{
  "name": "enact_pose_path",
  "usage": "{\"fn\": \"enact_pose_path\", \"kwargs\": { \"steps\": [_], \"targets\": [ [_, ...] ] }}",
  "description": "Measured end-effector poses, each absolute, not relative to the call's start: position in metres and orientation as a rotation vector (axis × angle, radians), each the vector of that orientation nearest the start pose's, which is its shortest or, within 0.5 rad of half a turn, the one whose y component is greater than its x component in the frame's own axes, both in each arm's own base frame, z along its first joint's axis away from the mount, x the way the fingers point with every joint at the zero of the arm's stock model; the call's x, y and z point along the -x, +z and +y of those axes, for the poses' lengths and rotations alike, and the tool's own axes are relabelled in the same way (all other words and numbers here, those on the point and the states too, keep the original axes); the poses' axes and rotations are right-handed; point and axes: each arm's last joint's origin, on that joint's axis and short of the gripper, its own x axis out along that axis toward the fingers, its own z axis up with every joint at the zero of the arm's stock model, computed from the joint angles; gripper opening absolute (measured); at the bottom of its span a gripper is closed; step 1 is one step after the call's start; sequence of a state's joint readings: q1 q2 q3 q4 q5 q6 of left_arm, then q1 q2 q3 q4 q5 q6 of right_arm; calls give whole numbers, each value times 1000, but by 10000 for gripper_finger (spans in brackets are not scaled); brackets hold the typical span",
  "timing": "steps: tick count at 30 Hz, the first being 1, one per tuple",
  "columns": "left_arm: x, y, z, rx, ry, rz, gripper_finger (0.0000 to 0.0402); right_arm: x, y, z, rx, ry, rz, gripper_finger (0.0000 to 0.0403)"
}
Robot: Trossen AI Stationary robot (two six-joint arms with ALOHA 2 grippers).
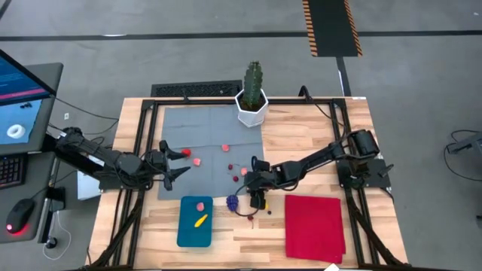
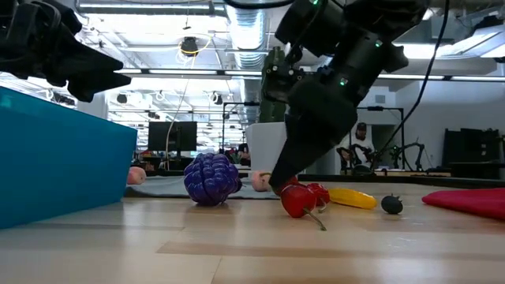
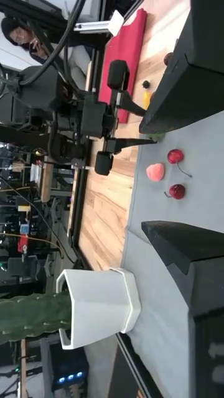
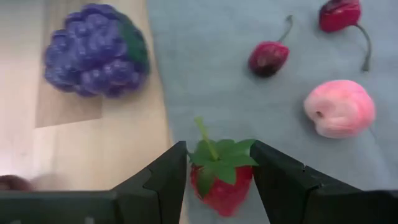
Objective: Pick and placing Produce into tupperware
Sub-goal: Put the strawberry into the blue bin
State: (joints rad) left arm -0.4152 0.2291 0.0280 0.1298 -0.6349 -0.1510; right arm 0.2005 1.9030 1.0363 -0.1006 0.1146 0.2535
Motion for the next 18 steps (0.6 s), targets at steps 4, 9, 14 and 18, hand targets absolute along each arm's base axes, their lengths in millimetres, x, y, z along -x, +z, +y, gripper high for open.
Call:
{"fn": "enact_pose_path", "kwargs": {
  "steps": [4, 9, 14, 18],
  "targets": [
    [-104, 166, -27, 122, 225, 48, 231, -359, 128, 69, -86, -38, 949, 180],
    [-104, 166, -27, 124, 225, 48, 231, -358, 128, 70, -90, -30, 955, 162],
    [-104, 166, -27, 124, 227, 47, 231, -359, 129, 70, -93, -28, 944, 169],
    [-104, 166, -27, 123, 227, 48, 231, -362, 132, 71, -125, 25, 907, 179]
  ]
}}
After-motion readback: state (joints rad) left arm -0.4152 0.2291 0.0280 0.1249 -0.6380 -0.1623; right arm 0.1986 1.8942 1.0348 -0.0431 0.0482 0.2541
